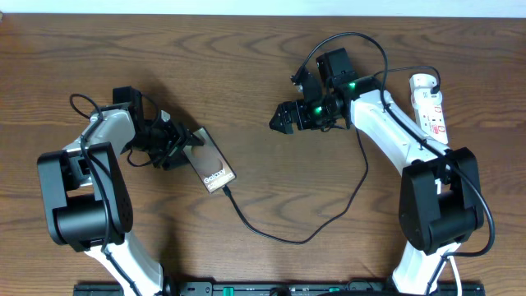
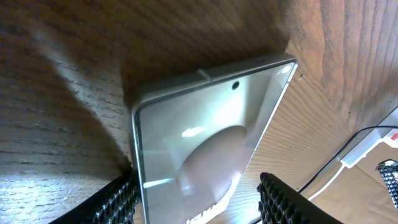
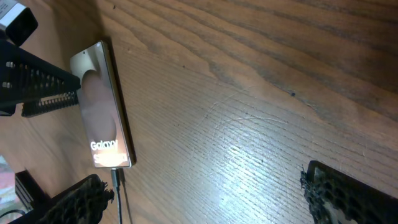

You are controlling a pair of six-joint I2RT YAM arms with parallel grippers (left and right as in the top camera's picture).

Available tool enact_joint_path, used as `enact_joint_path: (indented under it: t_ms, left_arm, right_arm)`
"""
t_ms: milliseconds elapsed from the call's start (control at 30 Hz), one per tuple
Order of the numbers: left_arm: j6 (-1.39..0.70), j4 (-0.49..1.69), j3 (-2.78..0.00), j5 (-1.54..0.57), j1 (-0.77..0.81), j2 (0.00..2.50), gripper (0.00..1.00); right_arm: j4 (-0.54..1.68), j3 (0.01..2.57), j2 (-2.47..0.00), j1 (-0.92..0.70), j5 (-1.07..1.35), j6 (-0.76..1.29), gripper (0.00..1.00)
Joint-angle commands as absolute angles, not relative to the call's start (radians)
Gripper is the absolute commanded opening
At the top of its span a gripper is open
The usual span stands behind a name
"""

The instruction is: Plug charger to phone and switch on socket

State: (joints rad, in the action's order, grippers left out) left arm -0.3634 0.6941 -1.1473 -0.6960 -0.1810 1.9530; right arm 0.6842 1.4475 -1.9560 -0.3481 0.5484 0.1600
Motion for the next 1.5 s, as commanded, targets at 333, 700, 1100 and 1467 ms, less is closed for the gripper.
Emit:
enact_joint_path:
  t_ms: [333, 700, 1100, 1467]
  left_arm:
    - [-0.354, 0.726, -1.099, -0.414, -0.193, 2.022, 0.64]
    - [-0.305, 0.799, -1.099, -0.414, -0.261, 1.721, 0.64]
    - [-0.263, 0.791, -1.099, -0.413, -0.258, 1.198, 0.86]
    - [-0.263, 0.793, -1.099, -0.406, -0.258, 1.128, 0.89]
  right_arm:
    - [0.689, 1.462, -1.937, -0.344, 0.548, 0.159, 0.99]
    - [0.691, 1.461, -1.937, -0.344, 0.548, 0.159, 0.99]
    - [0.822, 1.502, -1.887, -0.287, 0.340, 0.240, 0.99]
    - [0.920, 1.549, -1.615, -0.100, -0.005, 0.247, 0.99]
